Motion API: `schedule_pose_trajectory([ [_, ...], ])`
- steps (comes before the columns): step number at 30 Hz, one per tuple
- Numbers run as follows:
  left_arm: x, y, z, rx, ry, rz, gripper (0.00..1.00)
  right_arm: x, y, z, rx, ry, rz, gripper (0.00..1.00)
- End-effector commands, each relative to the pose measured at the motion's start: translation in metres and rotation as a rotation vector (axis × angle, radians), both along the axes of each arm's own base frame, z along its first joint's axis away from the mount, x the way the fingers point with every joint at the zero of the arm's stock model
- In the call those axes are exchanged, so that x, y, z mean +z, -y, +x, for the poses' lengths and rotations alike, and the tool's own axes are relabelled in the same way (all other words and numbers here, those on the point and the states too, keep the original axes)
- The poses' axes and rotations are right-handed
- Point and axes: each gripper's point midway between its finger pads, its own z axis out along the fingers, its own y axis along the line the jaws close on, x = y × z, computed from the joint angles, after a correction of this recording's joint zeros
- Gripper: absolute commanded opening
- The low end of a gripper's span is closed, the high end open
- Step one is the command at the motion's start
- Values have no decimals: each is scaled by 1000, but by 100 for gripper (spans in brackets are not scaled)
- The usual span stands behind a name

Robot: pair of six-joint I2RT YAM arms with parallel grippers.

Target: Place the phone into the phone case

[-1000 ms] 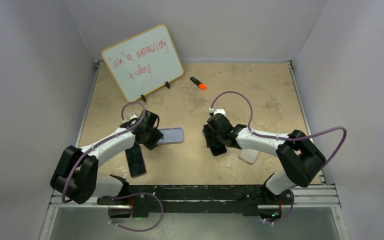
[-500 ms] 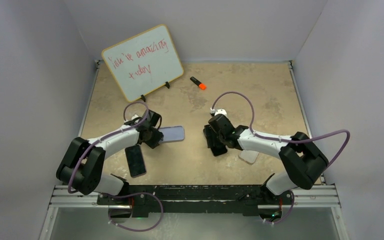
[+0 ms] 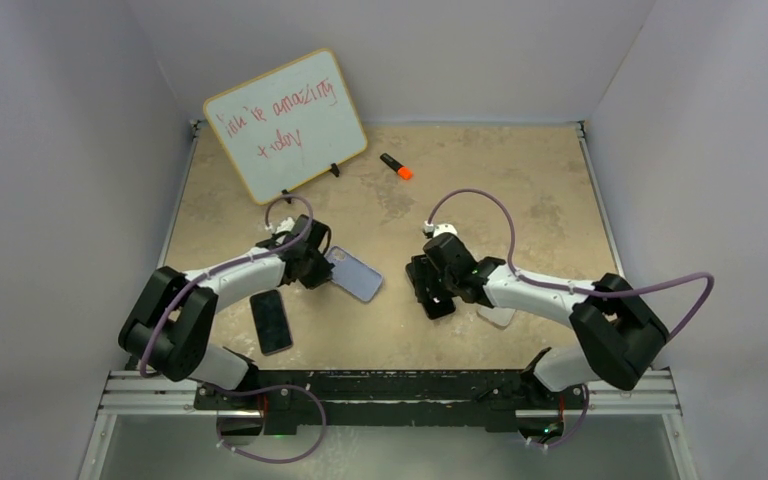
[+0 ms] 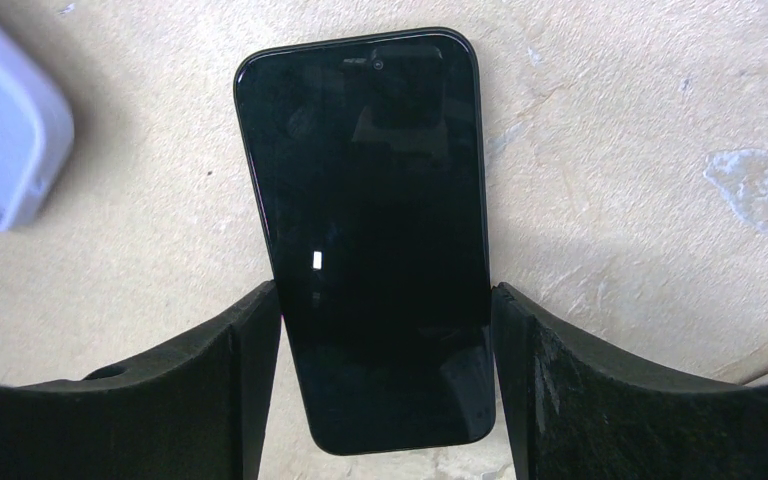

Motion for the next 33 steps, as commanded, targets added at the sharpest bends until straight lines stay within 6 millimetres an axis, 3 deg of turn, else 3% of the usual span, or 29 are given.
schedule_pose_trajectory([
  [1, 16, 42, 16, -323, 132, -80, 0, 20, -14, -2, 9, 28, 113, 49],
  [6, 21, 58, 10, -508, 166, -112, 6, 24, -13, -10, -1, 23, 152, 48],
  [12, 12, 64, 1, -595, 91, -107, 13, 35, -12, -9, -20, 54, 187, 47],
  [19, 30, 85, -5, -682, 160, -217, 40, 43, -22, -12, 4, 57, 249, 45],
  [20, 34, 87, -4, -690, 184, -230, 50, 45, -23, -12, 7, 61, 263, 44],
  [23, 52, 88, -2, -708, 262, -242, 66, 55, -31, -13, 23, 67, 316, 43],
  [28, 94, 68, 12, -695, 422, -111, 70, 75, -47, -12, 44, 82, 411, 42],
  [33, 162, 31, 20, -635, 595, 69, 72, 88, -61, -16, 86, 67, 468, 42],
])
